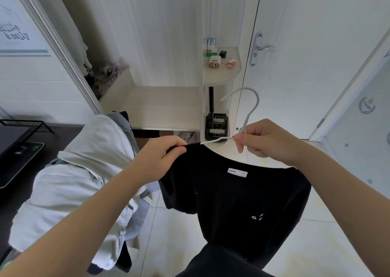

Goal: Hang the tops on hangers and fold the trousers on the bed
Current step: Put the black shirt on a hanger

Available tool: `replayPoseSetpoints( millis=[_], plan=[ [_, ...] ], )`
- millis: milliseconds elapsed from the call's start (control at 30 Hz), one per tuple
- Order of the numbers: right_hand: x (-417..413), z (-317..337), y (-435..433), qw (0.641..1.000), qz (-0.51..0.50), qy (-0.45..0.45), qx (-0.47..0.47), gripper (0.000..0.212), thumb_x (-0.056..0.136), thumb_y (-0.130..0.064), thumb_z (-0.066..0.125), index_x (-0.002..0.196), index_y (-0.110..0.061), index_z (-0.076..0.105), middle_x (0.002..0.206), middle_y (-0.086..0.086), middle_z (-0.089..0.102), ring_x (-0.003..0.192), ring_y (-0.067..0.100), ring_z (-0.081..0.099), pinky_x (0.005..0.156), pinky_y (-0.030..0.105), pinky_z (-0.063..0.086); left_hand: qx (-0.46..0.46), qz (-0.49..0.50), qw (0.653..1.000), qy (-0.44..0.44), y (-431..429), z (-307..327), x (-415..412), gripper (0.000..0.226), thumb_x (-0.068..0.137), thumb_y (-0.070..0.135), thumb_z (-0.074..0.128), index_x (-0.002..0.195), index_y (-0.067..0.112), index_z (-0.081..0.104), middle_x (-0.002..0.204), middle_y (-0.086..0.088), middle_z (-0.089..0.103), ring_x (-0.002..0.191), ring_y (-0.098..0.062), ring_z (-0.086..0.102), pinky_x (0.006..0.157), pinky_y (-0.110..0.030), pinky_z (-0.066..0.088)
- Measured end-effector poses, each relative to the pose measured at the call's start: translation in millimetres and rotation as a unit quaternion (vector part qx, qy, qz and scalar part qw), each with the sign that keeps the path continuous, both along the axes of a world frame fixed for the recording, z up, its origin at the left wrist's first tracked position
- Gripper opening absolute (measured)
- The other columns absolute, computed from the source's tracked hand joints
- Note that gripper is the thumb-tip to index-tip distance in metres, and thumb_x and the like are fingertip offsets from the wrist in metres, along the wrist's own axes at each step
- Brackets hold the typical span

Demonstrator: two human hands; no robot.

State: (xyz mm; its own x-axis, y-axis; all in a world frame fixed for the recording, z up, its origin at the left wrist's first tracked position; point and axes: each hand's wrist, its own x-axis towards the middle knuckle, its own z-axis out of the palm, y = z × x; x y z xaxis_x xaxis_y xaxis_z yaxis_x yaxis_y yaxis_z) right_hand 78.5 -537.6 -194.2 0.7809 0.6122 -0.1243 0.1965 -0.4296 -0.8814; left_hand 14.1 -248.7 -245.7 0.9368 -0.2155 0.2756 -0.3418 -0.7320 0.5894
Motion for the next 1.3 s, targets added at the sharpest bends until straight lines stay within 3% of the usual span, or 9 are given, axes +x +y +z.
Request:
replayPoseSetpoints(
  millis=[267,400,600,700,767,900,1000,1167,1300],
  plan=[
    [-5.6,1.9,3.7,0.997,0.031,-0.047,-0.045,0.032,0.097,-0.029,0.064,0.071,-0.012,0.073,0.056,-0.005,0.033,0.051,0.008,0.029,0.051,0.012,0.03,-0.176,-0.08,0.889,0.415,3.7,29.6,6.4,0.026,0.098,0.017,0.063,0.078,0.018,0.079,0.083,-0.002,0.065,0.076,-0.012,0.066,0.073,-0.023,0.051],
    [-6.7,0.2,2.2,0.997,0.037,-0.04,-0.047,0.031,0.097,-0.029,0.064,0.073,-0.011,0.074,0.056,-0.005,0.031,0.049,0.008,0.028,0.049,0.012,0.03,-0.231,-0.067,0.846,0.475,2.1,21.9,8.3,0.027,0.097,0.01,0.062,0.075,0.015,0.077,0.076,0.0,0.065,0.071,-0.011,0.064,0.067,-0.02,0.051],
    [-0.9,-12.7,1.0,0.998,-0.004,-0.056,-0.021,0.031,0.097,-0.034,0.063,0.075,-0.018,0.076,0.056,0.001,0.031,0.052,0.014,0.029,0.051,0.014,0.03,-0.071,0.038,0.981,0.174,-8.7,7.1,8.3,0.015,0.091,0.023,0.074,0.077,0.026,0.069,0.069,0.005,0.067,0.065,-0.01,0.063,0.066,-0.021,0.048],
    [4.2,-18.9,-1.5,0.998,-0.037,-0.057,0.017,0.02,0.096,-0.03,0.065,0.083,-0.02,0.077,0.058,0.004,0.043,0.051,0.016,0.037,0.052,0.015,0.035,-0.004,0.048,0.998,-0.035,-20.1,1.4,6.0,0.013,0.095,0.016,0.067,0.084,0.018,0.061,0.072,0.008,0.06,0.071,-0.011,0.058,0.068,-0.018,0.043],
    [10.4,-23.0,-8.6,0.996,-0.046,-0.067,0.032,0.009,0.092,-0.021,0.071,0.097,-0.025,0.077,0.077,-0.01,0.068,0.067,0.01,0.061,0.069,0.015,0.046,-0.006,0.062,0.992,-0.108,-18.6,-0.8,7.8,0.01,0.095,0.01,0.065,0.087,0.012,0.059,0.076,0.006,0.057,0.073,-0.009,0.054,0.07,-0.015,0.041],
    [31.2,-39.1,-47.9,0.998,-0.042,-0.026,-0.048,0.043,0.086,-0.016,0.077,0.122,-0.038,0.065,0.118,-0.019,0.069,0.114,0.0,0.061,0.101,0.023,0.043,-0.005,0.129,0.979,-0.156,5.6,7.2,14.9,0.005,0.094,0.007,0.065,0.091,0.006,0.062,0.081,0.001,0.06,0.076,-0.015,0.056,0.073,-0.022,0.044],
    [36.6,-58.3,-71.1,0.991,-0.088,0.082,-0.051,0.03,0.088,-0.012,0.074,0.114,-0.026,0.071,0.109,-0.007,0.075,0.106,0.01,0.069,0.098,0.029,0.052,-0.013,0.15,0.973,-0.173,22.7,20.9,15.8,0.011,0.094,0.005,0.066,0.09,0.014,0.061,0.08,0.006,0.06,0.076,-0.009,0.055,0.073,-0.017,0.041],
    [43.6,-83.0,-68.7,0.98,-0.176,0.02,-0.087,0.015,0.09,-0.022,0.071,0.092,-0.007,0.074,0.09,0.006,0.077,0.089,0.025,0.074,0.089,0.045,0.056,-0.023,0.159,0.978,-0.134,41.6,30.9,27.1,0.026,0.095,0.01,0.066,0.086,0.033,0.057,0.093,0.018,0.061,0.081,-0.005,0.058,0.073,-0.009,0.039],
    [43.6,-74.9,-62.8,0.965,-0.261,-0.013,-0.005,0.024,0.087,-0.024,0.075,0.07,-0.014,0.062,0.062,-0.005,0.061,0.063,0.018,0.059,0.061,0.028,0.046,-0.008,0.167,0.979,-0.112,53.3,31.5,29.8,0.033,0.095,0.01,0.067,0.084,0.038,0.055,0.091,0.024,0.062,0.078,-0.006,0.056,0.073,-0.011,0.041]
  ],
)
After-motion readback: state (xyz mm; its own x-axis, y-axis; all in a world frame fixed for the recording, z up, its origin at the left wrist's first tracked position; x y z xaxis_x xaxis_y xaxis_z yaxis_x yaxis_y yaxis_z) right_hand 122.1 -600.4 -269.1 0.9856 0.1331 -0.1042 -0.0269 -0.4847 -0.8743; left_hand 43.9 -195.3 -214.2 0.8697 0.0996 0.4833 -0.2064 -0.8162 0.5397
